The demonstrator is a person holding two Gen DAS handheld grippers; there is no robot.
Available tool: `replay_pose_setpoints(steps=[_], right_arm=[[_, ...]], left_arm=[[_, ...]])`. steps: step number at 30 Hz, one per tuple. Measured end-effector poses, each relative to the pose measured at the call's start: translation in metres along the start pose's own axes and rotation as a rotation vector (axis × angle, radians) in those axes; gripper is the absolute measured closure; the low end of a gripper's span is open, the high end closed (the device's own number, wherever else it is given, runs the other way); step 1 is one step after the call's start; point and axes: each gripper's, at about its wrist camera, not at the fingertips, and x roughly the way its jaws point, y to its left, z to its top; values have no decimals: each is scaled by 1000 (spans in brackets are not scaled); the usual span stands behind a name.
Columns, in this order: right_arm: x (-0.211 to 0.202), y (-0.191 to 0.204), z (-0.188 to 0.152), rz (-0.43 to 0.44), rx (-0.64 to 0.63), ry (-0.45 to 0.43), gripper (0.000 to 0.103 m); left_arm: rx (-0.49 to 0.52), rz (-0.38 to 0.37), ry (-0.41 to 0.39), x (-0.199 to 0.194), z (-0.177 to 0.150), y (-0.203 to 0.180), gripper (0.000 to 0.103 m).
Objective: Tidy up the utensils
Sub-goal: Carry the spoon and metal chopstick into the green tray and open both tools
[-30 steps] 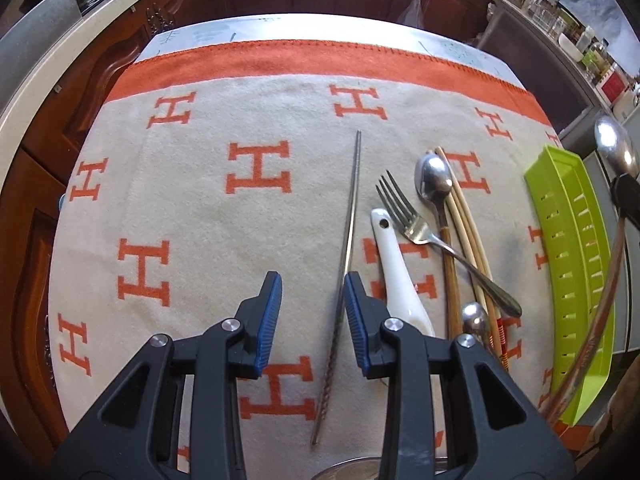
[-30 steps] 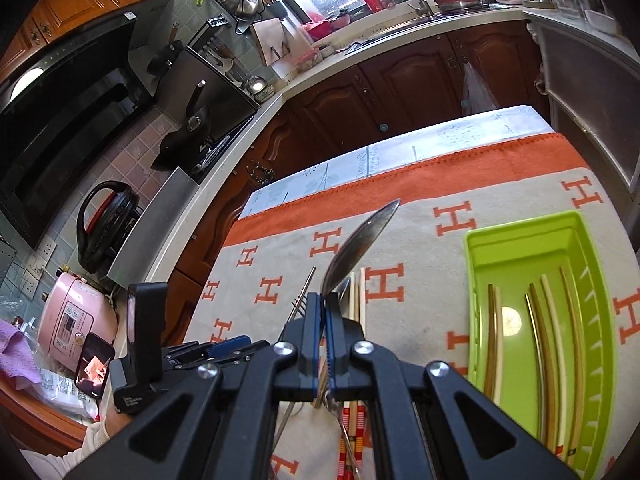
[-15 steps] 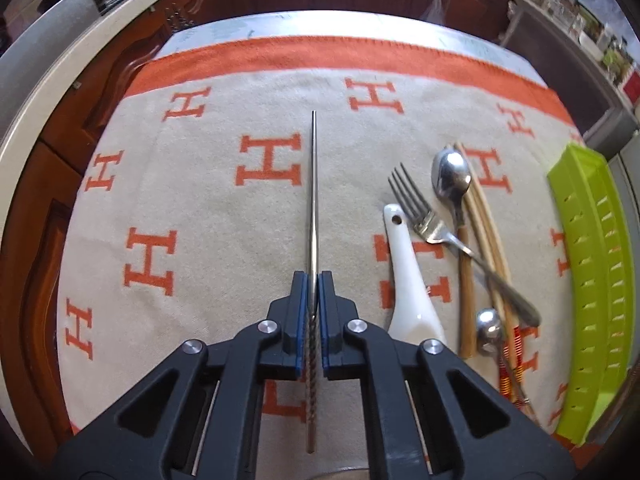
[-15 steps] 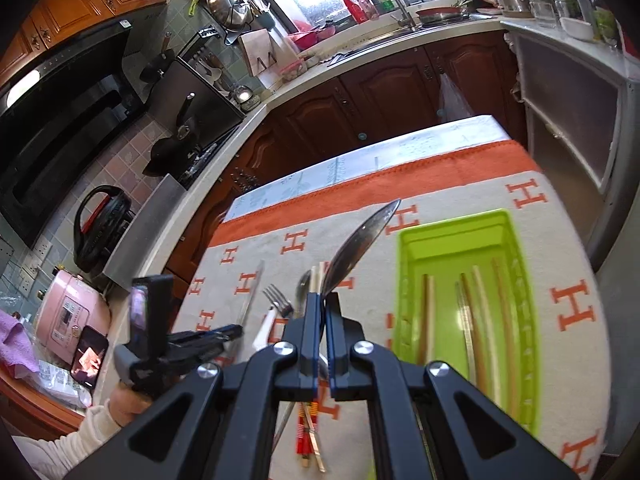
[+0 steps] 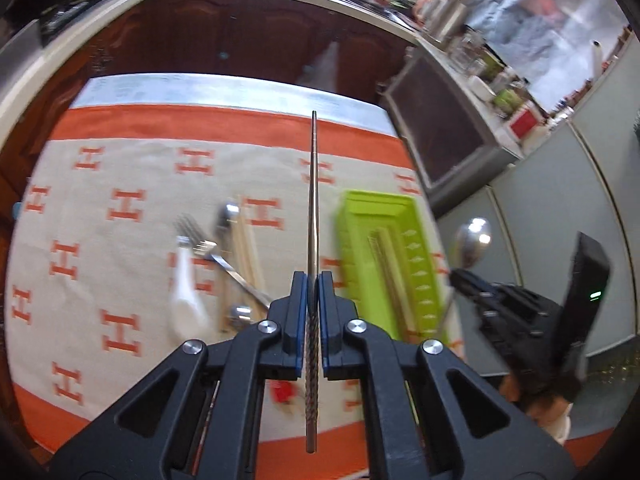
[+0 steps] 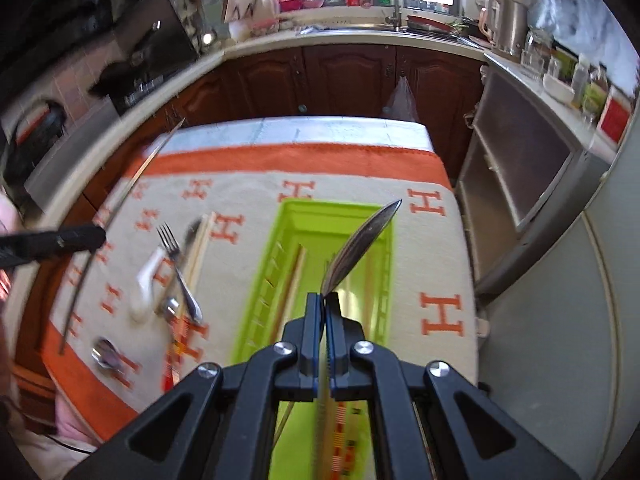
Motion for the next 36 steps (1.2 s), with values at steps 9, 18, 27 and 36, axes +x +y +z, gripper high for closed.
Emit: replay_pose_setpoints(steps=[9,18,27,36], right_arm=[[36,11,-23,-64,-111,149,96],[-4,-46,-33,145,334,11,85],[-18,-69,-49,154,493,-34,85],[-23,-50,-52,167,448,-40,85]], left_arm=[[13,-34,128,66,-24,-66,100],[34,-26,172,93,-41,-78,100],[90,28,228,105,-58,-80,99],[151,97,207,77,-67,-72,99]])
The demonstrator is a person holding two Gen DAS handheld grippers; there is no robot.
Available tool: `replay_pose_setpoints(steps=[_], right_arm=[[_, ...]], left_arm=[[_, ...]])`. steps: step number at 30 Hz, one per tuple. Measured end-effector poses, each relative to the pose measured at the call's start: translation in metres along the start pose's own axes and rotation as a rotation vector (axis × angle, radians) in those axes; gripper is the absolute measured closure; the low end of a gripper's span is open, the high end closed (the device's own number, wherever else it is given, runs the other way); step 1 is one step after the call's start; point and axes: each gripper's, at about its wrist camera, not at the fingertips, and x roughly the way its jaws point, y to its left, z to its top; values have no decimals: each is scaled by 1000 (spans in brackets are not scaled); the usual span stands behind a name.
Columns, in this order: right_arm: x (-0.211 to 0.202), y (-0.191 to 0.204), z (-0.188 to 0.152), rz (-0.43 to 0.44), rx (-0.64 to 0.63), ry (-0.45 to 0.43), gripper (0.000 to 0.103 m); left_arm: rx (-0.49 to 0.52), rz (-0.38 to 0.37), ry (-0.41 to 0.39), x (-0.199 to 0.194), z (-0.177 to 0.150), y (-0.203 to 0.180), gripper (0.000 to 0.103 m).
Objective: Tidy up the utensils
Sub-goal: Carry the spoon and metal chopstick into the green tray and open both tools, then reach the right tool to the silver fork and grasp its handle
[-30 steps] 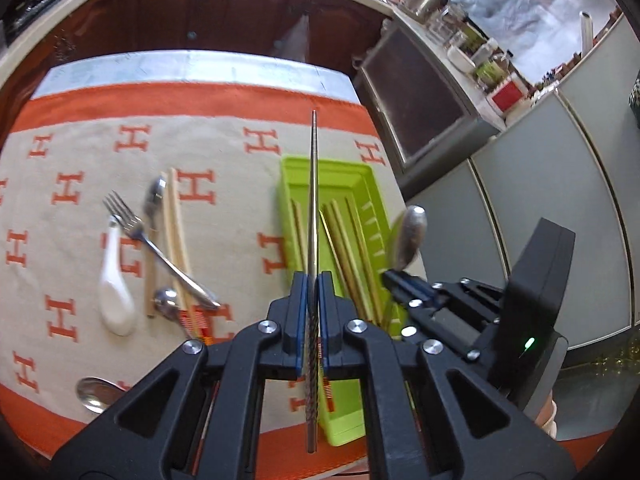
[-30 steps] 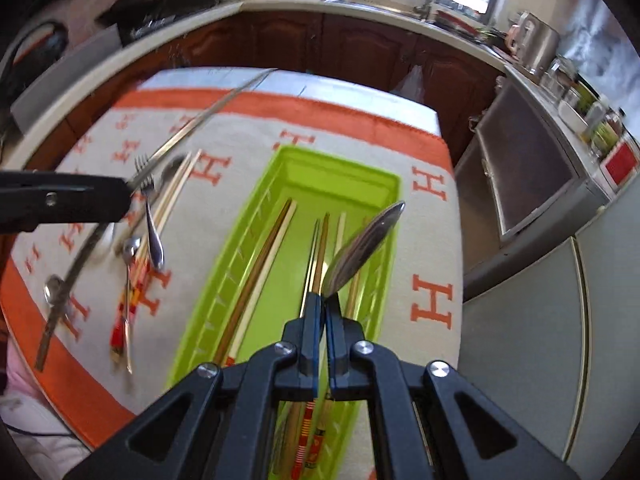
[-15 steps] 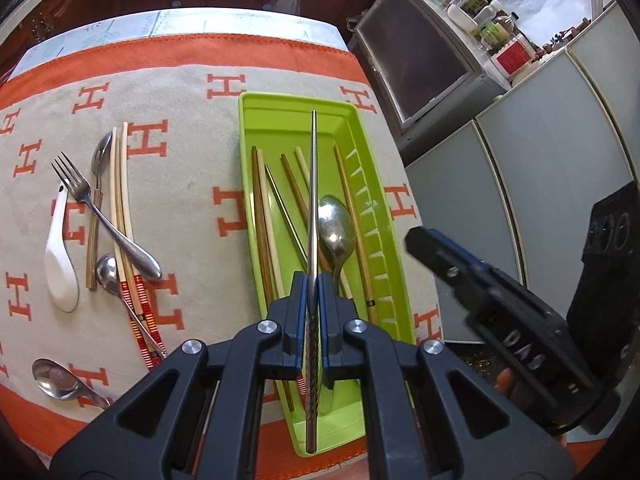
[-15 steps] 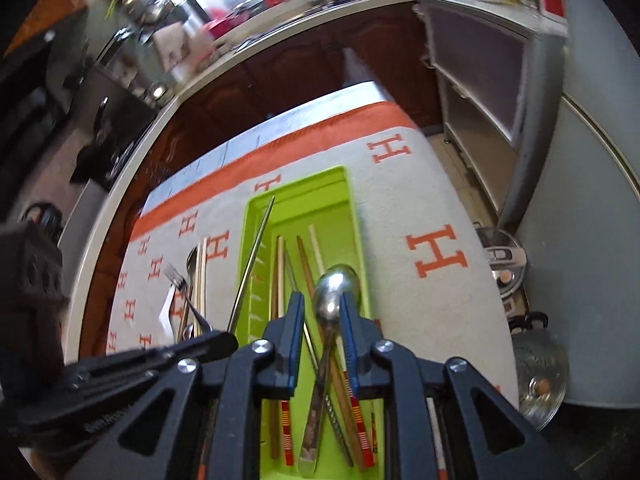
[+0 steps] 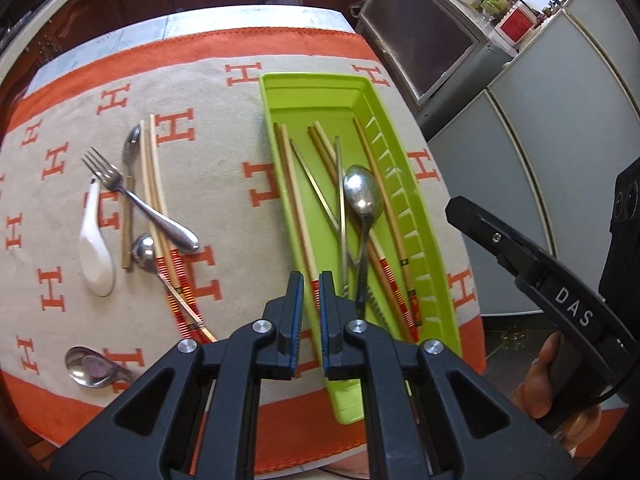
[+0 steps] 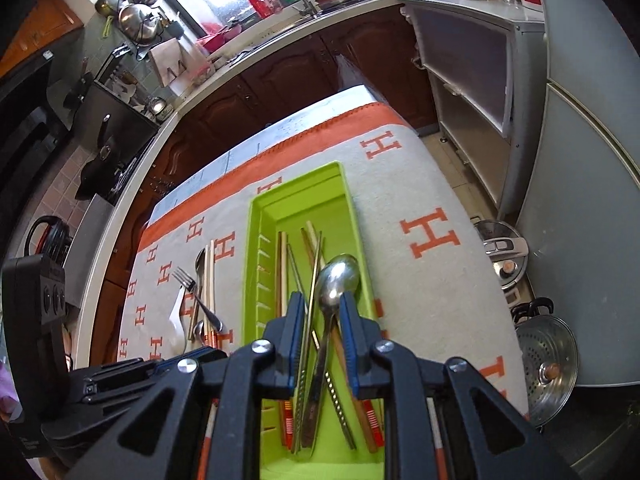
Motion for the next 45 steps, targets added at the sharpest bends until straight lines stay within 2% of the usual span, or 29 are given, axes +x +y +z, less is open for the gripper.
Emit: replay_pose_setpoints(steps=[10,12,22,28,35,37,41,45], right_arm=[[3,39,-14,37,-90,18,85],[5,49,-16,44,-111,25,85],[28,96,-24,82,-196,81,85],[57,130,-24,89,-282,128,85],[102,174,-14,86,-448,150,85],[119,185,-13,77,-503,161,85],[150,200,-18,32,-615,200,86],[168,207,-30,-41,-729,201,86]], left_arm=[[31,116,-77,-38,-25,39,98],[14,145,-95,-45,-28,55,95],[-132,224,-129,-68,-45,144,94],[-191,209,-116,-64,-46,182,94],[-198,200,-103,-46,-32,206,94],[-201,174,-91,-38,-27,213,94],[-225,151,-74,-25,-21,228,94],[-256,125,-63,-16,-21,243,94]])
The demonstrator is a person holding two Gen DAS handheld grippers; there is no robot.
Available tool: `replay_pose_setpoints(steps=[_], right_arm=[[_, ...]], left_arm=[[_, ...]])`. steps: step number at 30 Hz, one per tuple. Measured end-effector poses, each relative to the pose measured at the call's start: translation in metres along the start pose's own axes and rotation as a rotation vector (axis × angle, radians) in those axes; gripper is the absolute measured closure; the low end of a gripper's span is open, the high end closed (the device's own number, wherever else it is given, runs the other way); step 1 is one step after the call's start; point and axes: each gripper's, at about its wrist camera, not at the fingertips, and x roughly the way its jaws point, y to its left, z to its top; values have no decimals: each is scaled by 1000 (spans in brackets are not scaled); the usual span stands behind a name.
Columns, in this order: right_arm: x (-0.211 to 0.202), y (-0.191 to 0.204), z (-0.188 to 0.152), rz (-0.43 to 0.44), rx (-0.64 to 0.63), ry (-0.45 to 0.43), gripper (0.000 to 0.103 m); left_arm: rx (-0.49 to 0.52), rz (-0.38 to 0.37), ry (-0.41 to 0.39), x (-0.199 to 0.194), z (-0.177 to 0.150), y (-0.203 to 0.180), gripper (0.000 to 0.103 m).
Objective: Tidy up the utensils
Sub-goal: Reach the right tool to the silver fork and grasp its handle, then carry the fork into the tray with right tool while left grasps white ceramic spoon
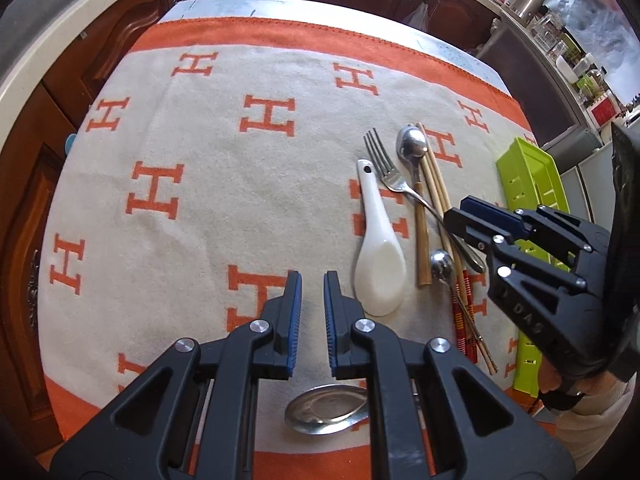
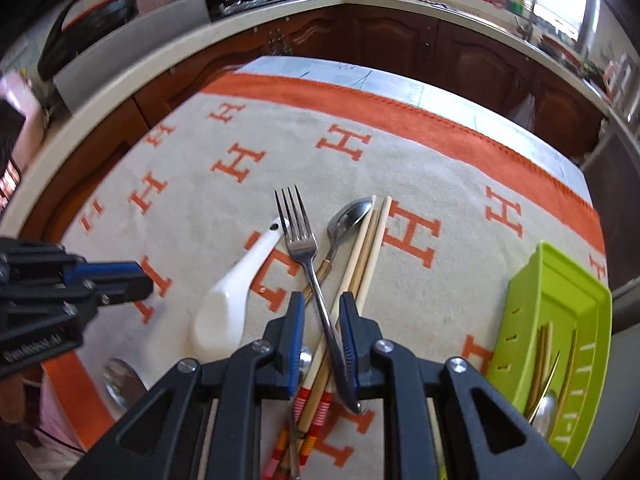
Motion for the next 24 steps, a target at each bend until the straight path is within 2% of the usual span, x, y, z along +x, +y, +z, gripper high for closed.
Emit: replay_pose_setpoints(steps=[3,6,18,21,24], right_arm=[[9,3,0,-34,-40,17,86],[18,10,0,-78,-94,29,92],[31,42,3,-242,-369,23,92],[33,49,1,-242,-429,23,96],[31,42,4,-202,-390,30,98]], left_arm=[[-18,-13,13,8,1,8,94],[-29,-26,23,14,0,13,94],[-33,-35,33,21,1,18,94],[-34,-31,32,22,2,18,94],[-29,-29,33,24,4,16,94]])
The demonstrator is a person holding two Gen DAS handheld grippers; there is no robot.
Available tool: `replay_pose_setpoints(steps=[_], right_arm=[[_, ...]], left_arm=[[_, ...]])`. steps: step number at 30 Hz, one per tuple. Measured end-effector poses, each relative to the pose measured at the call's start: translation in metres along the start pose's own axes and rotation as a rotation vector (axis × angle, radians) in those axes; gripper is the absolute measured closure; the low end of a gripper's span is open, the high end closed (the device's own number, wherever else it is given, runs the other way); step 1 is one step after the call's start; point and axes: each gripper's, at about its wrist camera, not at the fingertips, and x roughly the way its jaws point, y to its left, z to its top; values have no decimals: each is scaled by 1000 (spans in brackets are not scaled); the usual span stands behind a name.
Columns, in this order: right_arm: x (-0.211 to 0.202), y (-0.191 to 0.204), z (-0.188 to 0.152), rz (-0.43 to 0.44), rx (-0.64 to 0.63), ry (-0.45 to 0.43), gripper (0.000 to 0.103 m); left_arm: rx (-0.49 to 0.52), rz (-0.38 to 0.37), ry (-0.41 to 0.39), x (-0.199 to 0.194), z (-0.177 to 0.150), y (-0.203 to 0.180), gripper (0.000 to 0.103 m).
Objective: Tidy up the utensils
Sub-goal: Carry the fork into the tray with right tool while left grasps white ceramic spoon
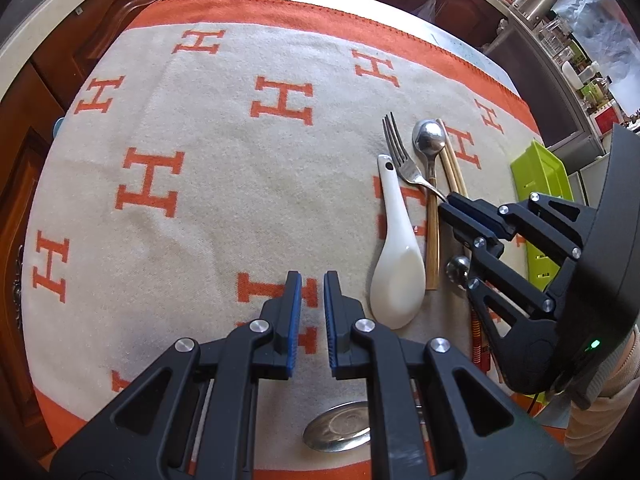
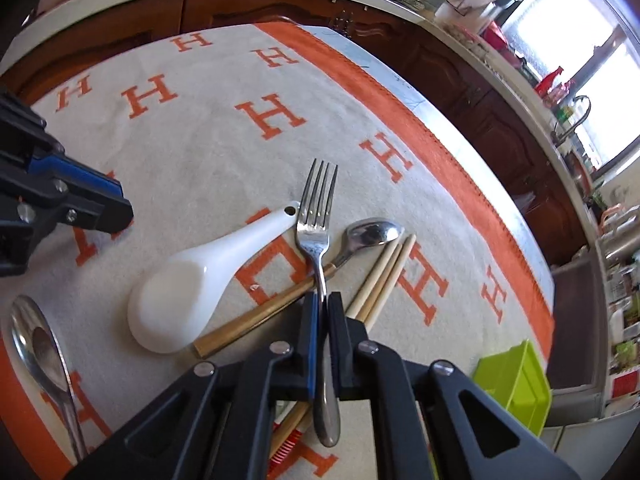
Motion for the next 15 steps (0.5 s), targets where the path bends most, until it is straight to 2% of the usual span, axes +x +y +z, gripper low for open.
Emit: replay_pose_setpoints(steps=[4,9,15], right_arm=[[-3,-18,-6,76,125,-7,98],[-15,-41,-19,191,297,-41,99],[-36,-58,-36,254,441,-103,99]], left_arm=[[14,-10,-6,1,3,-3,94],[42,-80,6,9,10,-9,94],[78,-145,22,23,18,-22,94]])
